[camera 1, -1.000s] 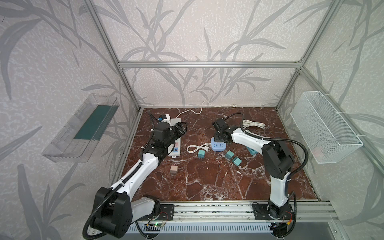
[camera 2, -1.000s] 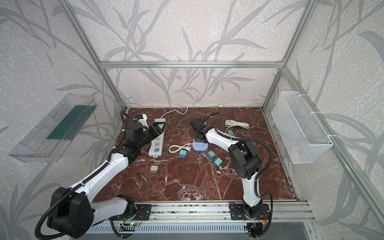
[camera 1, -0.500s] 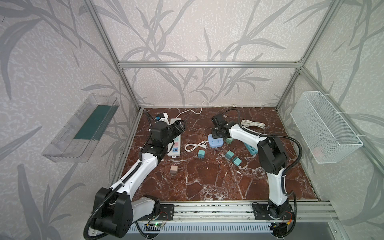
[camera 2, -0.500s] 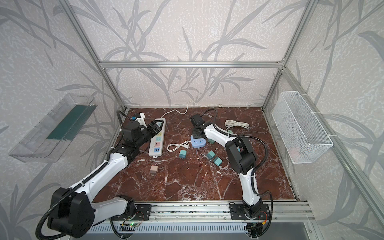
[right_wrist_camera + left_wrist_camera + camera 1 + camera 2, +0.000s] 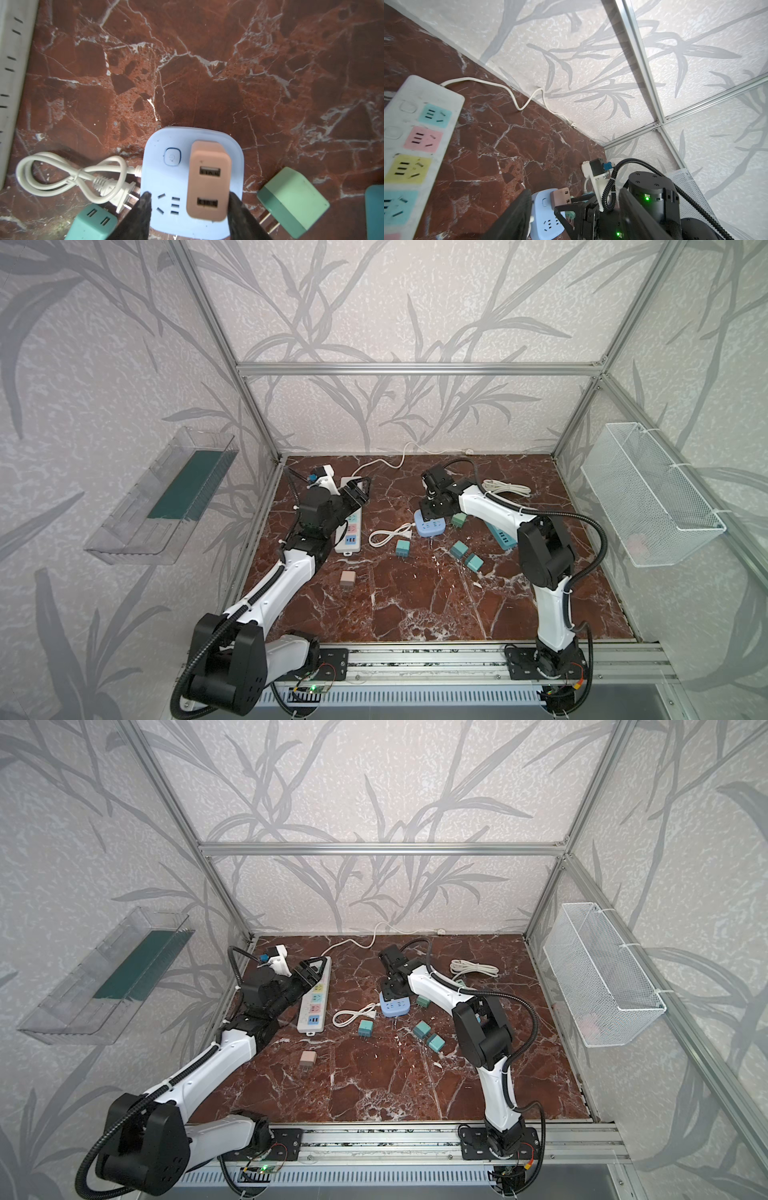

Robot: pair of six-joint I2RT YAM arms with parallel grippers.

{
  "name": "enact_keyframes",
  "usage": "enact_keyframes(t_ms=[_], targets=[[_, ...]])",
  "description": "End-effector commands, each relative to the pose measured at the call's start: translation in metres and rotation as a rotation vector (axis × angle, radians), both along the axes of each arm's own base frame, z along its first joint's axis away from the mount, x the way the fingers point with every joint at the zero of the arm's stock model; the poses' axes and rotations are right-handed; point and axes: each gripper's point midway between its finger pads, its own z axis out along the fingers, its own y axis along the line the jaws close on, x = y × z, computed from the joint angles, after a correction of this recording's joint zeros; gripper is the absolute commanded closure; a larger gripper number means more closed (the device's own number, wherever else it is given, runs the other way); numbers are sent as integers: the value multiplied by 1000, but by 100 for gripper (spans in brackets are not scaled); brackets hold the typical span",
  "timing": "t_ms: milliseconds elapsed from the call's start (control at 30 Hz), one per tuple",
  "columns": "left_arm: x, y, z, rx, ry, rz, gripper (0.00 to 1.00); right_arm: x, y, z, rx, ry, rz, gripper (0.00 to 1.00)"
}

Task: Insert the plug
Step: 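Open the right gripper to release the plugged pink adapter, then draw the right gripper back while the left gripper reaches toward a teal adapter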

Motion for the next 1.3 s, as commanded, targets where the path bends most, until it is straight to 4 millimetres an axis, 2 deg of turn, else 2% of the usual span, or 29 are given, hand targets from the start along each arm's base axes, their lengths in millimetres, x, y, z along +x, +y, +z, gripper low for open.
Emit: enact_keyframes(t_ms=[0, 133, 233, 467, 700, 1000, 1133, 1267], targets=[[-2, -3, 22, -58, -88, -28, 33, 9, -7, 50, 33, -91, -2, 39], [-2, -3, 22, -61, -89, -29, 33, 18, -18, 55, 29, -96, -26, 40], [-1, -3, 21, -64, -85, -30, 33, 24, -23, 52, 19, -95, -33, 43], [0, -5, 21, -65, -87, -38, 33, 32, -32, 29, -7, -56, -50, 46], [0, -6, 21, -65, -96, -49, 33, 24, -35, 0, -25, 18, -44, 47], [0, -7, 20, -68, -90, -52, 33, 19, -44, -13, -47, 48, -65, 47], [1, -6, 19, -63, -87, -48, 33, 17, -39, 6, -4, 30, -52, 47], [2, -6, 14, -60, -67, -43, 33, 13, -39, 47, 49, -46, -51, 46]])
